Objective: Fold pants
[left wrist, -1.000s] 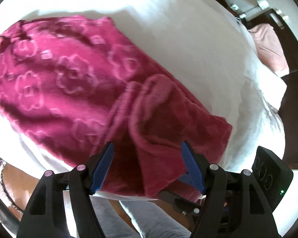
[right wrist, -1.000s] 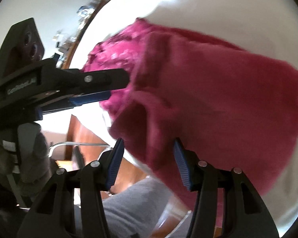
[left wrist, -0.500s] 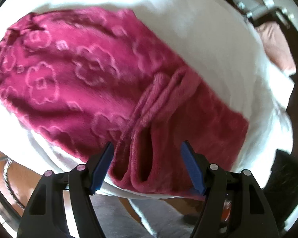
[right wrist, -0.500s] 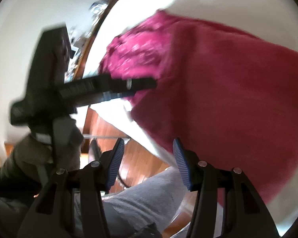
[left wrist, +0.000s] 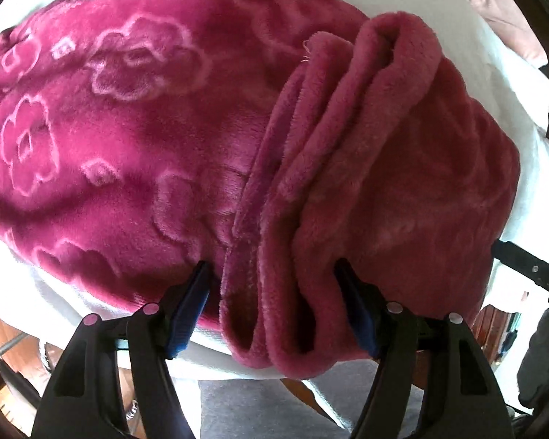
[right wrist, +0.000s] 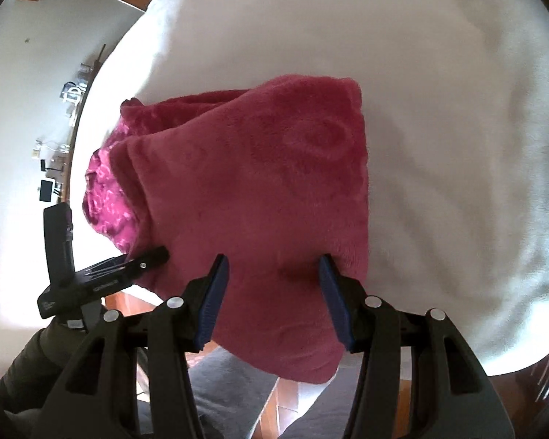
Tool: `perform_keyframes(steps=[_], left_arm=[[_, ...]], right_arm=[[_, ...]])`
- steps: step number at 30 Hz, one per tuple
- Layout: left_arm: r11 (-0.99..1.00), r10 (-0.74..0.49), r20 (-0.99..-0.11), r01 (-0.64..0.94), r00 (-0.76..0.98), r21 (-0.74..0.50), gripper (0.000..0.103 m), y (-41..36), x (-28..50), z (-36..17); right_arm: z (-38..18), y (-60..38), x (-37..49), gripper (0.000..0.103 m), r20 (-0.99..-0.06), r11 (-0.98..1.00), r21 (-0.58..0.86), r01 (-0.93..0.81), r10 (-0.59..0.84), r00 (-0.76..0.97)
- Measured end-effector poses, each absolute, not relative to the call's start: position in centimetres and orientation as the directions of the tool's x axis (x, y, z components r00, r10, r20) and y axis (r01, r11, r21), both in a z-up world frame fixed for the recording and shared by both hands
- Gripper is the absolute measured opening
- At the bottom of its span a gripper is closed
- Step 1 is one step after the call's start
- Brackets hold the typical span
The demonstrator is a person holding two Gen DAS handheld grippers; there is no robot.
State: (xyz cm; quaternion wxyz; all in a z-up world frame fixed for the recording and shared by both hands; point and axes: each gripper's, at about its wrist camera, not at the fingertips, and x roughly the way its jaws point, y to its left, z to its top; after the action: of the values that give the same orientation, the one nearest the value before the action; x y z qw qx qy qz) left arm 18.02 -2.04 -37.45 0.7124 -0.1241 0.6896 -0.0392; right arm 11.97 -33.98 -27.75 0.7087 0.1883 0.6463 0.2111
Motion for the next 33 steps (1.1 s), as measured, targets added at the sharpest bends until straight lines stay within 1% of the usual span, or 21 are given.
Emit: perform_keyframes(steps=[2, 5, 10, 15, 16, 17, 20, 21, 22, 24, 26, 28, 29, 33], left_arm=[[0.962, -0.236, -0.971, -0.130, 0.046, -0.240, 0.070, -1.9, 18.2, -37.3], [0.955, -0.257, -0.963, -0.133, 0.082, -0.266, 0.068, -1.3, 18.7, -35.8], [0.919, -0.344, -0.919, -0.133, 0.191, -0.372, 0.069, -0.6, 21.3, -32.8], [0.920, -0.357, -0.919, -0.110, 0.165, -0.377, 0.070, -1.1, 25.0, -34.2], [0.917, -0.366, -0.918, -0.107, 0.152, -0.384, 0.070, -1.2, 25.2, -34.8], [0.912, -0.380, -0.915, -0.108, 0.140, -0.395, 0.074, -1.2, 25.7, -34.9], [0.892, -0.433, -0.894, -0.092, 0.114, -0.443, 0.074, -1.1, 26.7, -35.5], [0.882, -0.457, -0.882, -0.070, 0.116, -0.466, 0.065, -1.4, 26.7, -35.3], [0.875, -0.476, -0.872, -0.043, 0.116, -0.483, 0.059, -1.7, 26.6, -35.0], [0.871, -0.488, -0.866, -0.003, 0.109, -0.491, 0.037, -2.1, 26.0, -34.7], [0.856, -0.516, -0.850, 0.017, 0.104, -0.518, 0.026, -2.2, 25.5, -34.2], [0.835, -0.550, -0.827, 0.039, 0.113, -0.549, 0.023, -2.0, 25.0, -33.4], [0.828, -0.560, -0.820, 0.051, 0.116, -0.558, 0.023, -2.1, 24.9, -33.1], [0.809, -0.587, -0.799, 0.133, 0.126, -0.573, 0.022, -3.0, 23.9, -31.2]], right_arm=[[-28.1, -33.4, 12.6, 0.053, -0.847, 0.849, 0.523, -0.073, 0.528, 0.068], [-27.4, -33.2, 12.7, 0.053, -0.836, 0.839, 0.536, -0.097, 0.543, 0.078], [-25.9, -34.0, 13.4, 0.053, -0.826, 0.834, 0.545, -0.089, 0.552, 0.113], [-25.2, -35.1, 13.9, 0.053, -0.829, 0.840, 0.540, -0.052, 0.542, 0.139], [-25.1, -35.6, 14.0, 0.053, -0.831, 0.842, 0.538, -0.035, 0.537, 0.147], [-25.0, -36.1, 14.2, 0.053, -0.834, 0.845, 0.534, -0.015, 0.530, 0.154], [-24.7, -38.1, 15.0, 0.053, -0.848, 0.855, 0.515, 0.053, 0.500, 0.177], [-24.6, -38.9, 15.6, 0.053, -0.859, 0.861, 0.500, 0.093, 0.478, 0.184], [-24.6, -39.5, 16.1, 0.053, -0.865, 0.863, 0.490, 0.120, 0.465, 0.190], [-24.5, -40.5, 17.5, 0.055, -0.885, 0.874, 0.456, 0.167, 0.425, 0.189], [-24.4, -40.9, 19.5, 0.059, -0.902, 0.884, 0.423, 0.200, 0.391, 0.183], [-24.2, -40.4, 21.6, 0.061, -0.910, 0.892, 0.408, 0.196, 0.381, 0.164], [-24.2, -39.9, 22.6, 0.065, -0.915, 0.899, 0.399, 0.183, 0.376, 0.149], [-25.0, -36.3, 26.8, 0.068, -0.949, 0.945, 0.315, 0.085, 0.314, 0.028]])
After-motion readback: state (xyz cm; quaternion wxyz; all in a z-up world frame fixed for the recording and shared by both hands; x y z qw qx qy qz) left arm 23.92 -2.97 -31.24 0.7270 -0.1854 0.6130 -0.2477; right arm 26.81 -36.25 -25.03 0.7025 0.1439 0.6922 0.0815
